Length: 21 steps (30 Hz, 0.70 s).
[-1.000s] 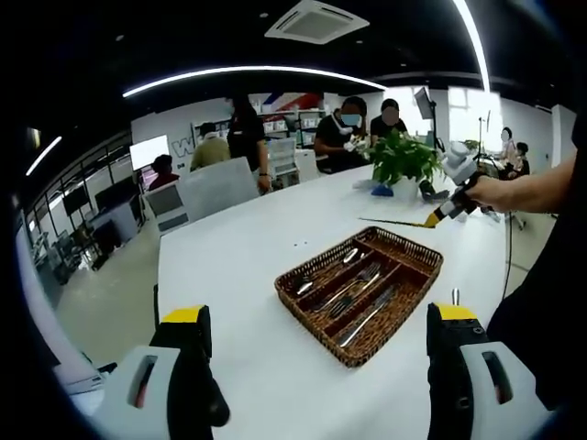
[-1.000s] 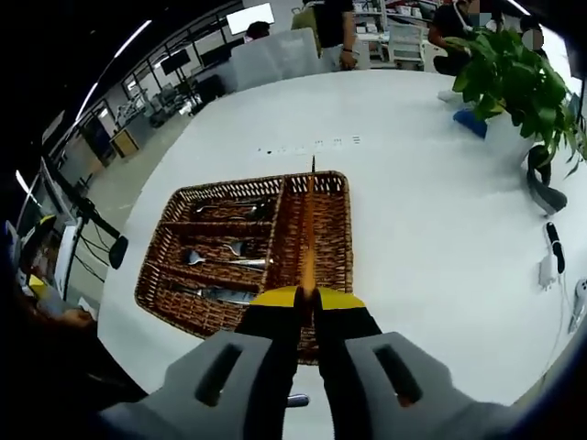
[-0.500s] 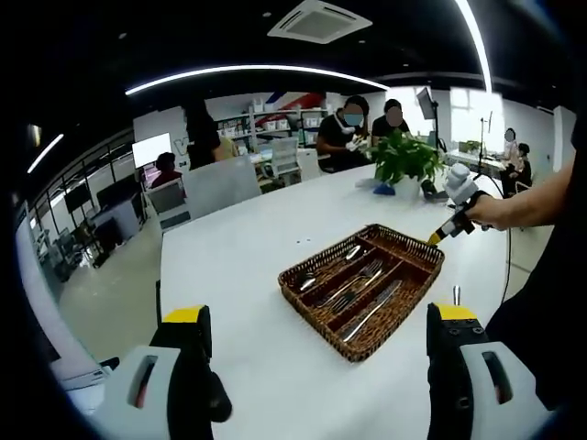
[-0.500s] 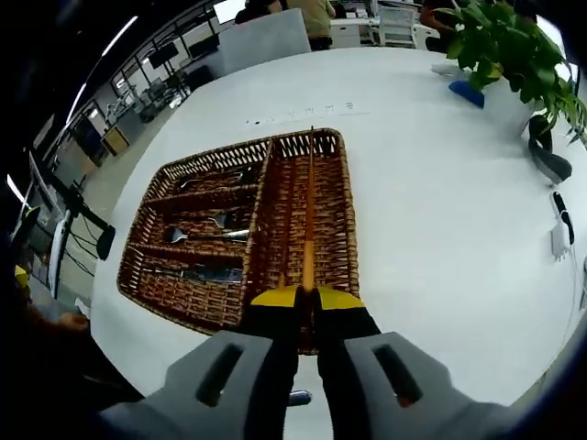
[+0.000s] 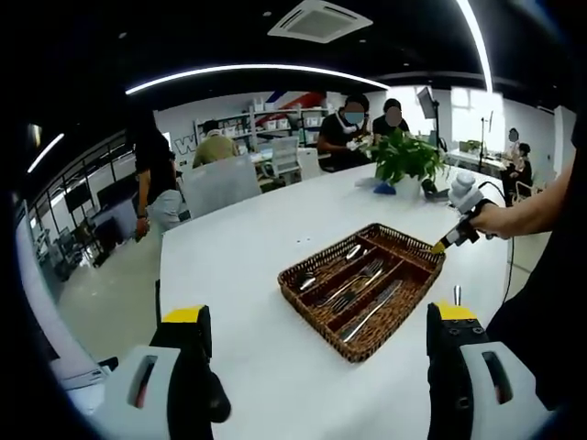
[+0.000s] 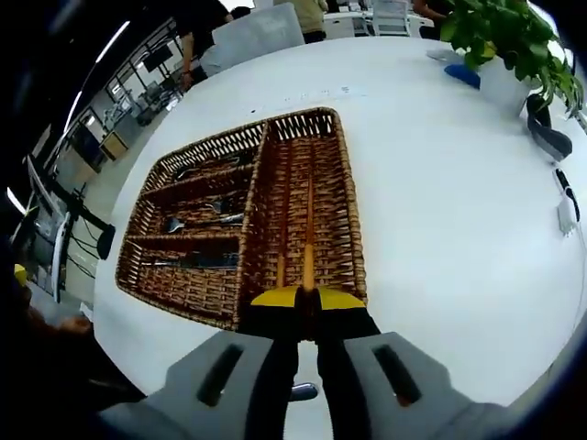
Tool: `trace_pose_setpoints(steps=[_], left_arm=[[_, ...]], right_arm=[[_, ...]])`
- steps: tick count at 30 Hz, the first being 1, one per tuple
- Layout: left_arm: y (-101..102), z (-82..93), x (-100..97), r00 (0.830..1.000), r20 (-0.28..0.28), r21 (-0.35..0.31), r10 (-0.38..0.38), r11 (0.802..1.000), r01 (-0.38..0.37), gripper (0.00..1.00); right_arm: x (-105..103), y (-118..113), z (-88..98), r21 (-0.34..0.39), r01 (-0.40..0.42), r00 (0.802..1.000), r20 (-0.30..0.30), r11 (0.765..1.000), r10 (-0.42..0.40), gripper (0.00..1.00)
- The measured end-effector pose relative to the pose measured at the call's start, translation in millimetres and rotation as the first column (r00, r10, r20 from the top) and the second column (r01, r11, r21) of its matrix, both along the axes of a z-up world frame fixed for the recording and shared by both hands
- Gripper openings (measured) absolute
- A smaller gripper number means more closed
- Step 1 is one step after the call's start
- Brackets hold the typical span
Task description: Arrange the knives, forks, and spoons in their matching storage slots by inserting each utensil handle-first until every utensil is classified and aligned in the correct compartment
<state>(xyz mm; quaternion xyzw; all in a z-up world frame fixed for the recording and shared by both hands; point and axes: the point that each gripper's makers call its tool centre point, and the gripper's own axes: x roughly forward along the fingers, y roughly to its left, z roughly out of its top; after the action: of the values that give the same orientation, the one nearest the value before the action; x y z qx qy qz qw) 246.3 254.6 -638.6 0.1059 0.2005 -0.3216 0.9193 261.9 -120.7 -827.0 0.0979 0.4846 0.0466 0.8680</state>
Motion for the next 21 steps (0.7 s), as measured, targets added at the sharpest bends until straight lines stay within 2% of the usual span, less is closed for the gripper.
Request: trace_pose_setpoints(steps=[4, 9, 10, 12, 17, 21], left_arm=[[-1.3, 2.5, 1.8, 1.000, 0.004, -0.002, -0.001, 1.000, 0.001, 0.99], [0.4, 0.9, 0.5, 1.000, 0.000, 0.007, -0.005, 1.000, 0.005, 0.99], [1.1, 0.3, 0.2, 1.000, -0.001, 0.009, -0.004, 1.000, 0.004, 0.99], [2.9, 0.3, -0.1, 1.000, -0.001, 0.011, -0.002, 1.000, 0.002, 0.99], [5.0, 2.3, 0.8, 1.000, 0.006, 0.007, 0.006, 1.000, -0.006, 0.99], [4.1, -1.1, -0.5, 1.000, -0.001, 0.014, 0.001, 1.000, -0.001, 0.99]], right_arm=[[-1.9, 3.4, -14.5, -0.002, -0.005, 0.999, -0.034, 1.000, 0.005, 0.03], [-0.3, 9.6, -15.8, -0.001, -0.027, 0.998, -0.058, 1.000, 0.026, 0.03], [-0.8, 9.8, -16.5, -0.022, -0.039, 0.997, -0.070, 0.999, 0.037, 0.03], [-1.8, 11.2, -16.0, -0.060, -0.071, 0.996, -0.066, 0.996, 0.067, 0.03], [-2.0, 7.4, -13.9, -0.042, -0.048, 0.998, -0.044, 0.998, 0.047, 0.03], [-0.7, 10.5, -18.8, -0.050, -0.077, 0.995, -0.069, 0.996, 0.074, 0.03]])
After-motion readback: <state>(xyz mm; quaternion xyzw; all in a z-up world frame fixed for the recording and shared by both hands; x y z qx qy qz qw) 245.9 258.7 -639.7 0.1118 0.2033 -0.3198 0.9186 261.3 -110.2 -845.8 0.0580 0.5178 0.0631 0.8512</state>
